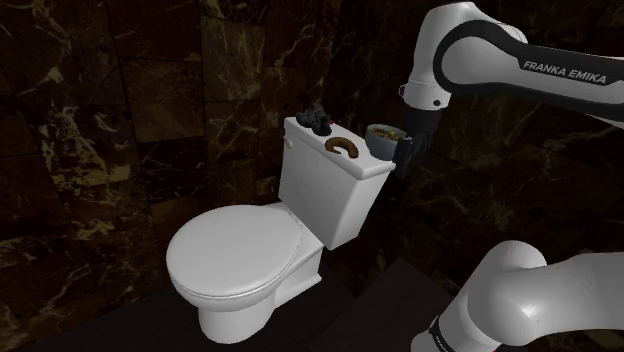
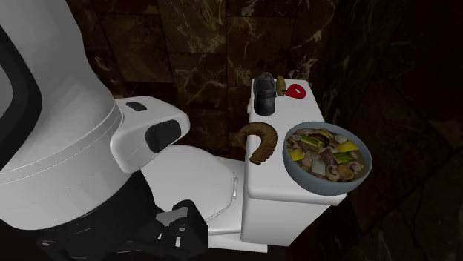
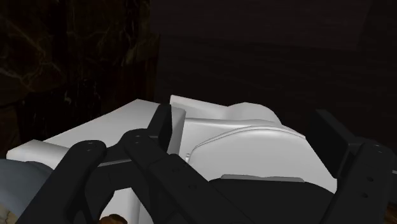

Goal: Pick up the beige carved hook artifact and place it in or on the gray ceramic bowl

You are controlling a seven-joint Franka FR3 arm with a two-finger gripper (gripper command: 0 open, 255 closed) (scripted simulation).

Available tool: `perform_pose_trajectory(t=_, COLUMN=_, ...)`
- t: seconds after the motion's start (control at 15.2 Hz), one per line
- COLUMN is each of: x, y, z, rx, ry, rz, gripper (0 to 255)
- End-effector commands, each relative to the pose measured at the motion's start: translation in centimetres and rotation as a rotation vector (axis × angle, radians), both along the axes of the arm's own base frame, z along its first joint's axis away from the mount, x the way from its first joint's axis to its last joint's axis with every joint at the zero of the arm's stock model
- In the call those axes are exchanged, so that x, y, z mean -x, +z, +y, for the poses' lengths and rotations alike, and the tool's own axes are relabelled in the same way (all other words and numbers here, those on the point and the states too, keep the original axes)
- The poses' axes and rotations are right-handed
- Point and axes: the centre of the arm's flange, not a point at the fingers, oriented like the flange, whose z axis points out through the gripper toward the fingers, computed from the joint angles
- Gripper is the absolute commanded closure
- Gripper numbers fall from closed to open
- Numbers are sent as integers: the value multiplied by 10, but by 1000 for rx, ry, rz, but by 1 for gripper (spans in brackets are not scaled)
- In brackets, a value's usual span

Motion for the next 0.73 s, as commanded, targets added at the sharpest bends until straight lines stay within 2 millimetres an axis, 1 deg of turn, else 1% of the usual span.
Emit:
perform_pose_trajectory(t=0.0, x=0, y=0, z=0, rx=0, ry=0, rz=0, gripper=0)
perform_pose_trajectory(t=0.66, x=-103, y=-31, z=-65, rx=-2, ry=-20, rz=-54, gripper=0)
